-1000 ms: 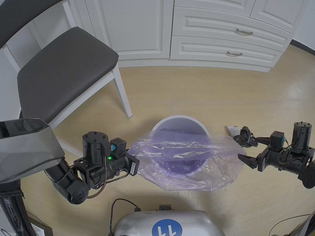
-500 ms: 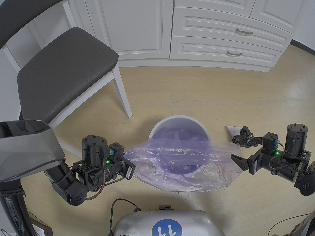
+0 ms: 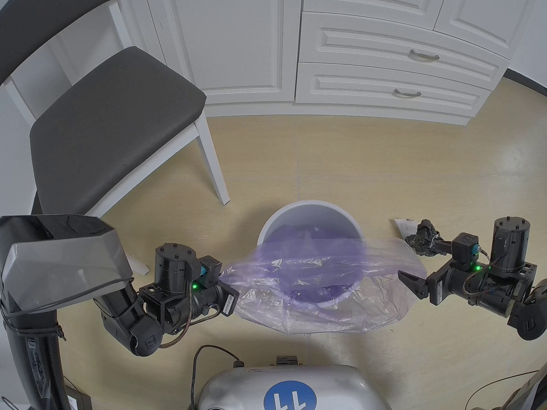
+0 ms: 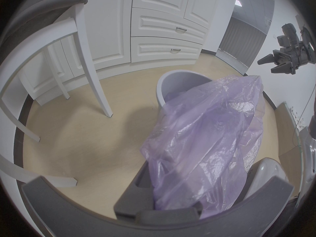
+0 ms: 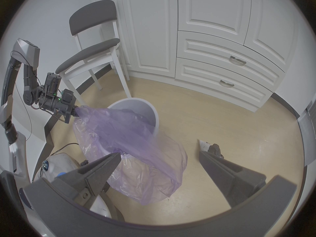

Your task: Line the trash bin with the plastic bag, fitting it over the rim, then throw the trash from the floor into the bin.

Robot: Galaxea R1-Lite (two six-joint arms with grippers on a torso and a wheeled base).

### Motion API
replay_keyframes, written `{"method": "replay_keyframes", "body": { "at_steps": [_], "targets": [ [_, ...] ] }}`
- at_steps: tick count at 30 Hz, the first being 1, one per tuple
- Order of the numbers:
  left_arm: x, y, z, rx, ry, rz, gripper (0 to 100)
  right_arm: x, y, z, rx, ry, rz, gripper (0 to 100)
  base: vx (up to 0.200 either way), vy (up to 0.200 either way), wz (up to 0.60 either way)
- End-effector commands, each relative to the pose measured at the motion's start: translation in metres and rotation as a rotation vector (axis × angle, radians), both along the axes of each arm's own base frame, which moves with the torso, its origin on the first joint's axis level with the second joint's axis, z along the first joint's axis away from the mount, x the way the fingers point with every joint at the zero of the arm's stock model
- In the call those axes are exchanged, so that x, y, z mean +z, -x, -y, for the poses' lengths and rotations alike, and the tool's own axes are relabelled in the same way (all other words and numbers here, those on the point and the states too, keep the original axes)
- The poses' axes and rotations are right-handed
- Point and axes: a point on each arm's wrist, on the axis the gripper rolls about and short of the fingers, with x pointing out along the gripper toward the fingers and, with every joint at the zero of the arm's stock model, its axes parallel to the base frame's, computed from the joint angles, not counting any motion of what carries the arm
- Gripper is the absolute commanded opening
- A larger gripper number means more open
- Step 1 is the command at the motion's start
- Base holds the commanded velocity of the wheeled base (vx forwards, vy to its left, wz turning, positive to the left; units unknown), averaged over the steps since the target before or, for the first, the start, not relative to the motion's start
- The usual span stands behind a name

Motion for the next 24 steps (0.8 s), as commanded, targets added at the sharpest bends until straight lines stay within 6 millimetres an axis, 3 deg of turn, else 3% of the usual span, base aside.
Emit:
{"method": "replay_keyframes", "body": {
  "at_steps": [1, 8, 9, 14, 24],
  "targets": [
    [-0.005, -0.001, -0.001, 0.004, -0.005, -0.011, 0, -0.003, -0.002, -0.001, 0.0, 0.005, -0.012, 100, 0.0, 0.0, 0.0],
    [-0.003, 0.0, -0.002, 0.004, -0.003, -0.012, 0, -0.004, -0.001, -0.001, 0.002, 0.007, -0.014, 100, 0.0, 0.0, 0.0],
    [-0.004, 0.0, -0.002, 0.004, -0.004, -0.013, 100, -0.004, -0.002, -0.001, 0.002, 0.008, -0.016, 100, 0.0, 0.0, 0.0],
    [-0.002, 0.001, -0.002, 0.006, -0.001, -0.007, 100, -0.006, -0.003, -0.002, 0.005, 0.009, -0.022, 100, 0.0, 0.0, 0.0],
    [0.023, 0.012, -0.01, -0.002, 0.016, 0.034, 100, -0.007, -0.004, -0.005, 0.018, 0.008, -0.025, 100, 0.0, 0.0, 0.0]
  ]
}}
